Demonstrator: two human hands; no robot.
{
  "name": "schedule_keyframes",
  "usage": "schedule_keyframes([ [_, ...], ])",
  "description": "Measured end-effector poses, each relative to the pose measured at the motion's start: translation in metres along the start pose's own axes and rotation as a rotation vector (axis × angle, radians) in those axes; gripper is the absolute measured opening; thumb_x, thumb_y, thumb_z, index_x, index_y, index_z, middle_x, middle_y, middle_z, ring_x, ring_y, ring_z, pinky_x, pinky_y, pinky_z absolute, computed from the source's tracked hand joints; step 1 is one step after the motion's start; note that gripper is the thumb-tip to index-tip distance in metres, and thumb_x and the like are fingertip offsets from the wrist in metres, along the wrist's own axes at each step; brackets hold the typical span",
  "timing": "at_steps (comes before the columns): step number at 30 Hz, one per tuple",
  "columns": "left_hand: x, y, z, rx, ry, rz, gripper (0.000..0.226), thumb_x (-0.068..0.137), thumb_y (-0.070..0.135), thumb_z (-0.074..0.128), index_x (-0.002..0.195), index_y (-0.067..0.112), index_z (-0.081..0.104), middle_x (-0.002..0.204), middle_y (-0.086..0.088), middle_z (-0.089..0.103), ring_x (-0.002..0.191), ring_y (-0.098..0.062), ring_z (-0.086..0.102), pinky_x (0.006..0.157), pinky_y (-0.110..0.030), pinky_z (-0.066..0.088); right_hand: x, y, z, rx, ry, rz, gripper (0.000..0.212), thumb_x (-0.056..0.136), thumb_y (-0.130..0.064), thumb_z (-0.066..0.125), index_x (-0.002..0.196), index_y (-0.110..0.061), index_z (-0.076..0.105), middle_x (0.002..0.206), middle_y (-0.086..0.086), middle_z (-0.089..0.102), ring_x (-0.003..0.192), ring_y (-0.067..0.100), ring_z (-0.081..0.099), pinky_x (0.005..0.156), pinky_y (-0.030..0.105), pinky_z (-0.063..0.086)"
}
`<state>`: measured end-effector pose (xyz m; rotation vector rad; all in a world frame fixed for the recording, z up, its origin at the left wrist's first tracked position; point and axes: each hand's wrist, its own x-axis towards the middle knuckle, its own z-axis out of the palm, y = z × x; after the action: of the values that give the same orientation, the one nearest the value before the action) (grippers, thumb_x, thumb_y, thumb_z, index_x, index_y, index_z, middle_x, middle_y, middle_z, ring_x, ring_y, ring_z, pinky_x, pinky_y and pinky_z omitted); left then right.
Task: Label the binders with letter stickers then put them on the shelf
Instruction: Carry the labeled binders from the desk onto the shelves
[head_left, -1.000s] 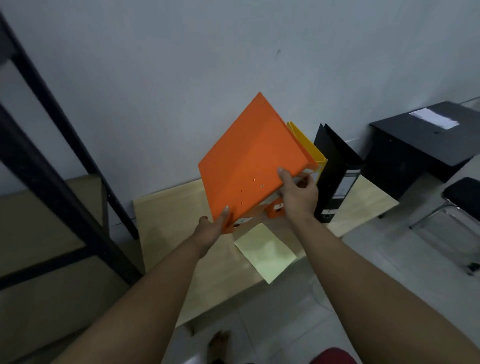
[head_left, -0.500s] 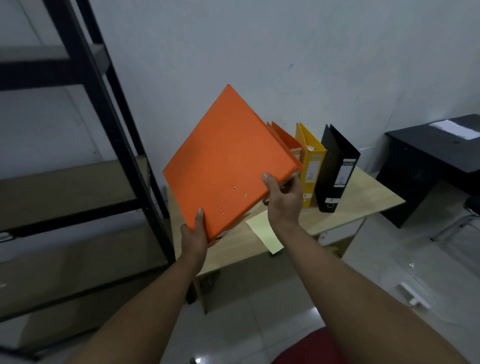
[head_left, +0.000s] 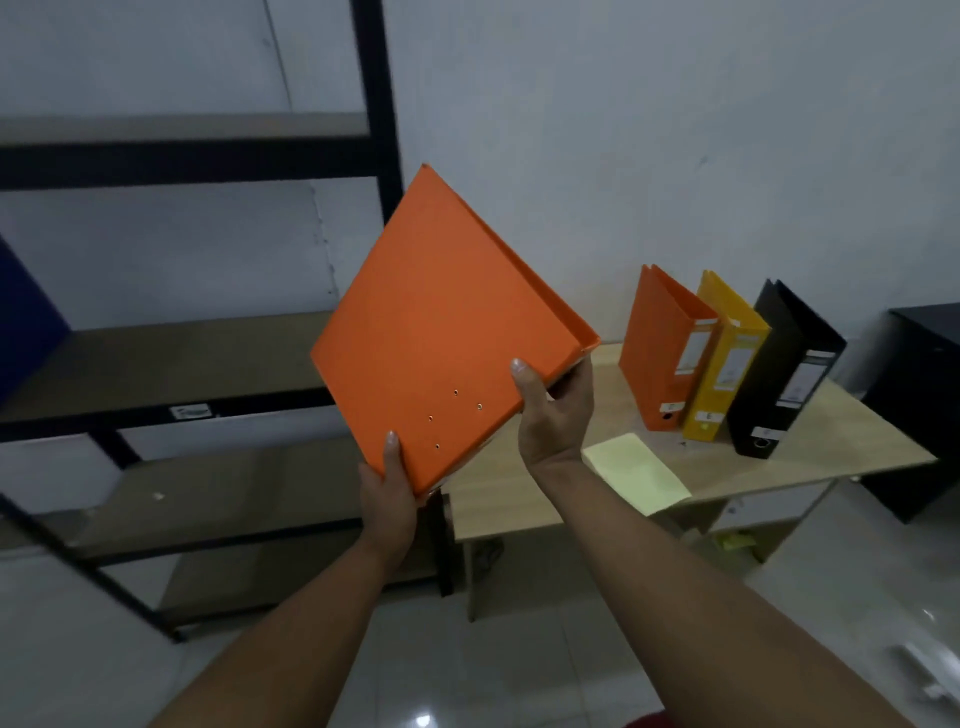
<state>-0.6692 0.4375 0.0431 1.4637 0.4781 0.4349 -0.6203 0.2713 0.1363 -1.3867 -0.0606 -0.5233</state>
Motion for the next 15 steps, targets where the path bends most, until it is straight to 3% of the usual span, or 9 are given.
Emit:
schedule_keyframes([
  [2,0.006,0.0,-0.032,0.02,0.025,-0.04,0.079,0.097,0.075,0.046,0.149,0.016,0.05,0.135,-0.004,0.068,0.118,-0.02,0.068,0.096,-0.034,0.056,-0.015,0.003,0.026,-0.014,-0.007,0.023,0.061,0.076,-0.055,0.08,0.127,-0.026,0.062,0.114,-0.009,0.074,0.106,0.013,0.072,0.092,0.04,0.061],
  [5,0.023,0.004,-0.085,0.051,0.04,-0.094,0.101,0.082,0.093,0.05,0.147,0.016,0.052,0.134,-0.006,0.067,0.119,-0.026,0.067,0.097,-0.042,0.06,-0.041,0.005,0.071,-0.053,-0.001,0.069,0.055,0.075,-0.059,0.081,0.122,-0.038,0.06,0.115,-0.011,0.074,0.108,0.01,0.072,0.096,0.043,0.061],
  [6,0.026,0.013,-0.102,0.046,0.026,-0.126,0.091,0.088,0.086,0.051,0.144,0.015,0.052,0.132,-0.005,0.066,0.114,-0.025,0.068,0.084,-0.034,0.064,-0.049,0.004,0.087,-0.073,0.001,0.093,0.056,0.074,-0.062,0.079,0.122,-0.039,0.059,0.114,-0.013,0.074,0.106,0.008,0.072,0.096,0.042,0.06],
  [8,0.038,0.02,-0.141,0.083,-0.006,-0.182,0.056,0.106,0.06,0.048,0.141,0.016,0.047,0.124,-0.006,0.061,0.095,-0.017,0.065,0.054,-0.015,0.056,-0.067,0.0,0.122,-0.135,0.022,0.123,0.055,0.074,-0.064,0.077,0.119,-0.037,0.059,0.108,-0.017,0.072,0.1,0.006,0.07,0.096,0.042,0.059],
  [9,0.045,0.021,-0.166,0.092,-0.034,-0.193,0.05,0.107,0.055,0.048,0.139,0.016,0.045,0.123,-0.006,0.06,0.092,-0.014,0.063,0.05,-0.014,0.053,-0.078,-0.002,0.144,-0.17,0.035,0.131,0.053,0.077,-0.063,0.078,0.118,-0.037,0.058,0.106,-0.02,0.07,0.098,0.005,0.069,0.096,0.042,0.059],
  [11,0.061,0.019,-0.202,0.078,-0.073,-0.157,0.08,0.095,0.073,0.057,0.142,0.009,0.048,0.131,-0.009,0.065,0.1,-0.018,0.068,0.062,-0.022,0.06,-0.091,-0.008,0.177,-0.22,0.061,0.144,0.048,0.085,-0.058,0.08,0.12,-0.036,0.056,0.103,-0.022,0.065,0.093,0.004,0.065,0.095,0.04,0.057],
  [13,0.075,0.013,-0.236,0.066,-0.07,-0.118,0.11,0.071,0.093,0.065,0.148,0.015,0.049,0.134,-0.01,0.069,0.11,-0.024,0.072,0.079,-0.04,0.066,-0.1,-0.015,0.207,-0.252,0.08,0.169,0.047,0.088,-0.057,0.079,0.12,-0.032,0.056,0.101,-0.018,0.064,0.091,0.008,0.063,0.091,0.035,0.053],
  [15,0.091,-0.001,-0.263,0.032,-0.101,-0.127,0.112,0.068,0.091,0.07,0.15,0.019,0.047,0.135,-0.007,0.068,0.115,-0.026,0.072,0.081,-0.047,0.066,-0.102,-0.019,0.234,-0.267,0.108,0.203,0.051,0.086,-0.061,0.078,0.119,-0.028,0.057,0.102,-0.013,0.067,0.092,0.013,0.066,0.09,0.036,0.054],
])
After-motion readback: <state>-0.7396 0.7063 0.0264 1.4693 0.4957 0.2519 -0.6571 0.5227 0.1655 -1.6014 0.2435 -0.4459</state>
